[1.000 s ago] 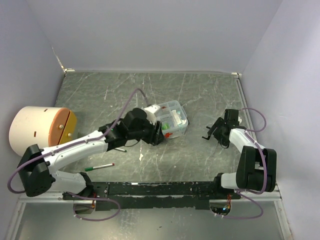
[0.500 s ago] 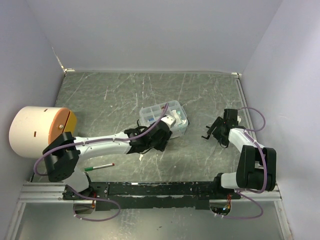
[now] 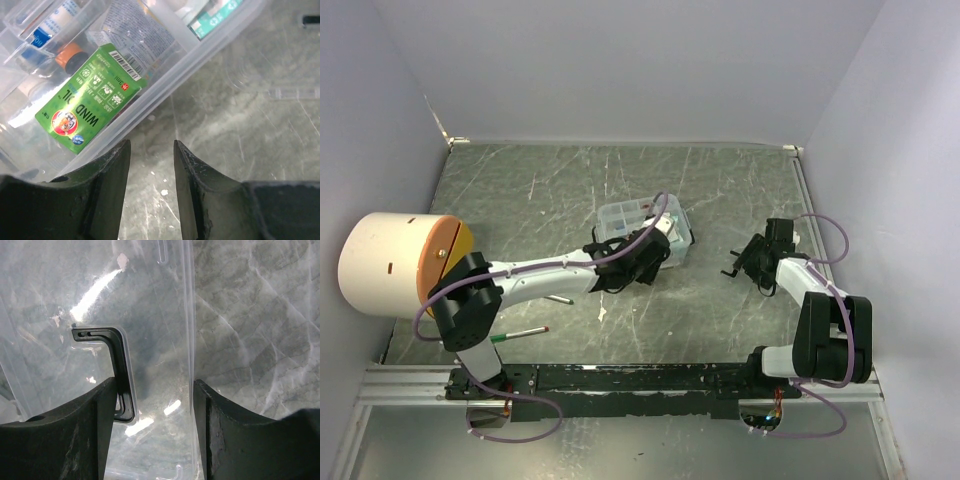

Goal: Organize the medicine kit

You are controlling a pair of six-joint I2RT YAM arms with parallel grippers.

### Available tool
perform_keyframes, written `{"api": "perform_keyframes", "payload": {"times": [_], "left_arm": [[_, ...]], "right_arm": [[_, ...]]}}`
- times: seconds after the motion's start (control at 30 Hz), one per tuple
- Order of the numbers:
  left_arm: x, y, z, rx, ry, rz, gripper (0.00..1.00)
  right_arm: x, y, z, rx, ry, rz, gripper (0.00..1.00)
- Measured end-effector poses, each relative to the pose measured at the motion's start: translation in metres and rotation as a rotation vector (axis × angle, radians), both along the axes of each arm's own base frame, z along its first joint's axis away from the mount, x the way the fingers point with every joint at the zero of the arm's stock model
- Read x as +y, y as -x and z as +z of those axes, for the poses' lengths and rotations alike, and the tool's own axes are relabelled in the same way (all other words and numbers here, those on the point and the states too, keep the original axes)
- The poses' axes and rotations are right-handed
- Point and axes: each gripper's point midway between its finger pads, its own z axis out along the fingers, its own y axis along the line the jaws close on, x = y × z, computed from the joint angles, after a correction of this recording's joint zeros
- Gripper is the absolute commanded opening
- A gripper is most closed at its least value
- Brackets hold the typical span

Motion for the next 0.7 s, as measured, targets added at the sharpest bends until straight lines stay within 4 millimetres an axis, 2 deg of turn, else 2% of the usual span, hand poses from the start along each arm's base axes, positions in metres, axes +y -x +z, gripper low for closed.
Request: {"api": "perform_keyframes", "payload": {"times": [0.4, 0.6, 0.7], "left_arm": [[0.019, -0.052, 0.003, -0.006, 0.005, 0.102, 0.55], [0.022, -0.069, 0.004, -0.020, -0.002, 0.128, 0.58], [0.018, -0.071, 0.006, -0.021, 0.011, 0.123, 0.65]], "right_arm": [[0.007, -0.003, -0.001, -0.005, 0.003, 0.027, 0.60], [0.014, -0.010, -0.001, -0.001, 0.010, 0.051, 0.49], [0.016, -0.011, 0.000, -0.006, 0.006, 0.048, 0.48]]}}
